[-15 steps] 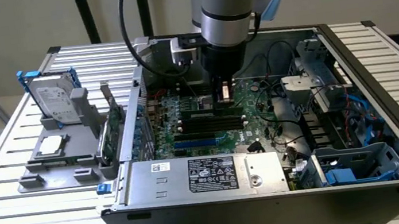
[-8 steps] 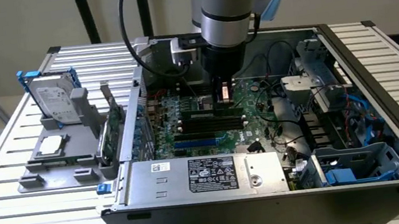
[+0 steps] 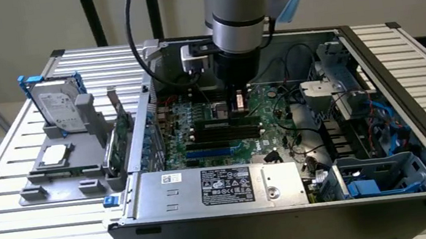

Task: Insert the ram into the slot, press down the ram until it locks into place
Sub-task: 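Insert the ram into the slot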

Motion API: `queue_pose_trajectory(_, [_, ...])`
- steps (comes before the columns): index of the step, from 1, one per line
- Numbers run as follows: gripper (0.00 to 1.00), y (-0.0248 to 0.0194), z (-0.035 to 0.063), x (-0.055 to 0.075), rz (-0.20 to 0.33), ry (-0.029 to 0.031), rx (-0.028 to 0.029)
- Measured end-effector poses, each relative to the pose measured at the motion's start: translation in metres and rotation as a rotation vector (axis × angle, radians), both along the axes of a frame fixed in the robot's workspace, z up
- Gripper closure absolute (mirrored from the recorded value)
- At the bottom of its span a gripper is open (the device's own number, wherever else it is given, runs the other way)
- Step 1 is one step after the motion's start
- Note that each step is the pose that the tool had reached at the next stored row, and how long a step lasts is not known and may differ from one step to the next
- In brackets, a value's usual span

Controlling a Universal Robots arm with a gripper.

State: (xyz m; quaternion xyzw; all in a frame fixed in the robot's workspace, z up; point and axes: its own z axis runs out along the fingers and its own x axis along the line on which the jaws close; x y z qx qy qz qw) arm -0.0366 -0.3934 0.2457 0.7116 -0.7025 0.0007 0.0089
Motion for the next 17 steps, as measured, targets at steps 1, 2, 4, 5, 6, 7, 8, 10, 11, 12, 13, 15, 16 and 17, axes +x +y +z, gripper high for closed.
queue_pose_trajectory(1, [0.87, 0.0000, -0.0006, -0.0007, 0.000, -0.0006, -0.0022])
queue_pose_trajectory(2, [0.87, 0.0000, -0.0014, -0.0013, 0.000, -0.0010, -0.0055])
queue_pose_trajectory(4, [0.87, 0.0005, -0.0028, -0.0017, 0.000, -0.0011, -0.0147])
queue_pose_trajectory(5, [0.87, 0.0011, -0.0034, -0.0017, 0.000, -0.0010, -0.0189])
queue_pose_trajectory(6, [0.87, 0.0019, -0.0041, -0.0017, 0.000, -0.0011, -0.0210])
queue_pose_trajectory(7, [0.87, 0.0025, -0.0046, -0.0017, 0.000, -0.0010, -0.0220])
queue_pose_trajectory(8, [0.87, 0.0031, -0.0051, -0.0017, 0.000, -0.0011, -0.0225])
queue_pose_trajectory(10, [0.87, 0.0038, -0.0060, -0.0016, 0.000, -0.0011, -0.0233])
queue_pose_trajectory(11, [0.87, 0.0040, -0.0064, -0.0016, 0.000, -0.0010, -0.0238])
queue_pose_trajectory(12, [0.87, 0.0041, -0.0067, -0.0017, 0.000, -0.0010, -0.0241])
queue_pose_trajectory(13, [0.87, 0.0041, -0.0071, -0.0017, 0.000, -0.0011, -0.0243])
queue_pose_trajectory(15, [0.87, 0.0042, -0.0078, -0.0017, 0.000, -0.0010, -0.0246])
queue_pose_trajectory(16, [0.87, 0.0042, -0.0081, -0.0017, 0.000, -0.0010, -0.0247])
queue_pose_trajectory(17, [0.87, 0.0042, -0.0084, -0.0017, 0.000, -0.0010, -0.0246])
